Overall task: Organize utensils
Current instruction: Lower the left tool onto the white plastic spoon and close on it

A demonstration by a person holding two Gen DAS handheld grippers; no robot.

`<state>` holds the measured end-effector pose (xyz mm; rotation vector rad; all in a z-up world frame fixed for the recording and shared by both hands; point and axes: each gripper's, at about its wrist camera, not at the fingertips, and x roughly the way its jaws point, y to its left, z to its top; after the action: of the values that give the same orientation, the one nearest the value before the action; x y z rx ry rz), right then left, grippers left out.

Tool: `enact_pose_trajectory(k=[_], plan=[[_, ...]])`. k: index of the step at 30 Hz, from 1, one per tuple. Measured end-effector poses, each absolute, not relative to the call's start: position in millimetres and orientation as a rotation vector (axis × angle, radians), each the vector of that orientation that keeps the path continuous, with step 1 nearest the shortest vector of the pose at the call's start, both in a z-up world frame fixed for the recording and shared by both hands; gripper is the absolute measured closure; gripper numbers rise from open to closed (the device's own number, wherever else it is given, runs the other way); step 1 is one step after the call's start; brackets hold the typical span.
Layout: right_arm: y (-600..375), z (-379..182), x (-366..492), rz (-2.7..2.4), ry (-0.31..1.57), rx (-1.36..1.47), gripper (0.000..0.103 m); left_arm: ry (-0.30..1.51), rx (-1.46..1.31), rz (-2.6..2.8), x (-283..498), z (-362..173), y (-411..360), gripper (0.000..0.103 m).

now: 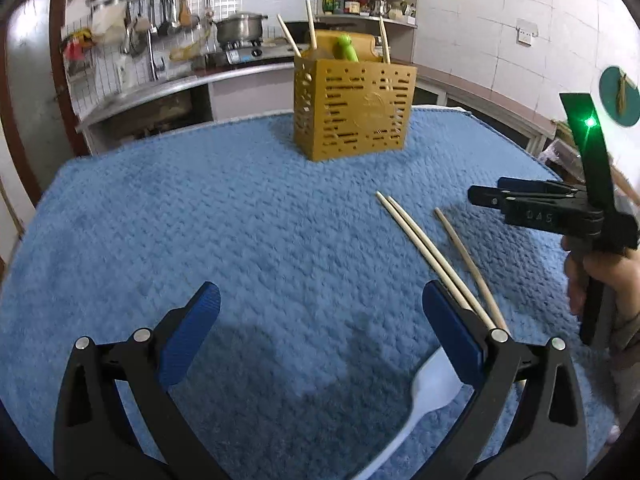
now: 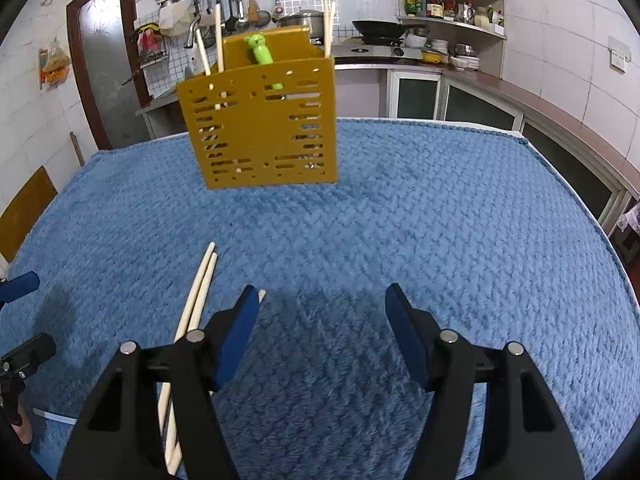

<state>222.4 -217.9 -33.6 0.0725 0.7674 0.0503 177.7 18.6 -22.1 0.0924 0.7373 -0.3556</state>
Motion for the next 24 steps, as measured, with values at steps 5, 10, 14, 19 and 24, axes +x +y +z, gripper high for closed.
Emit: enact_pose_trajectory(k=[5, 10, 14, 19, 24], plan=[[-221.8, -41.9, 224.6, 0.047, 0.782, 0.087, 0.038, 0.751, 0.116, -0.392, 173.9, -30.5, 15.6, 0.005], [-227.4, -47.2, 226.3, 0.045, 0.795, 0.110, 0.038, 0.758, 0.172, -0.491, 167.6, -39.2, 9.1, 0.005], [-229.5, -47.6, 226.3, 0.045, 0.795, 0.114, 0.038, 0.737, 0.260, -0.618, 153.0, -40.5, -2.6, 0.005], [-229.7, -49.4, 228.9, 0.040, 0.806, 0.114, 0.038, 0.737, 0.384, -0.704, 134.9, -46.5, -24.2, 0.006], [-229.5, -48.4, 229.3, 0.033, 0.811, 0.111, 0.038, 0.837, 0.412, -0.706, 143.8, -59.4, -35.7, 0.049]])
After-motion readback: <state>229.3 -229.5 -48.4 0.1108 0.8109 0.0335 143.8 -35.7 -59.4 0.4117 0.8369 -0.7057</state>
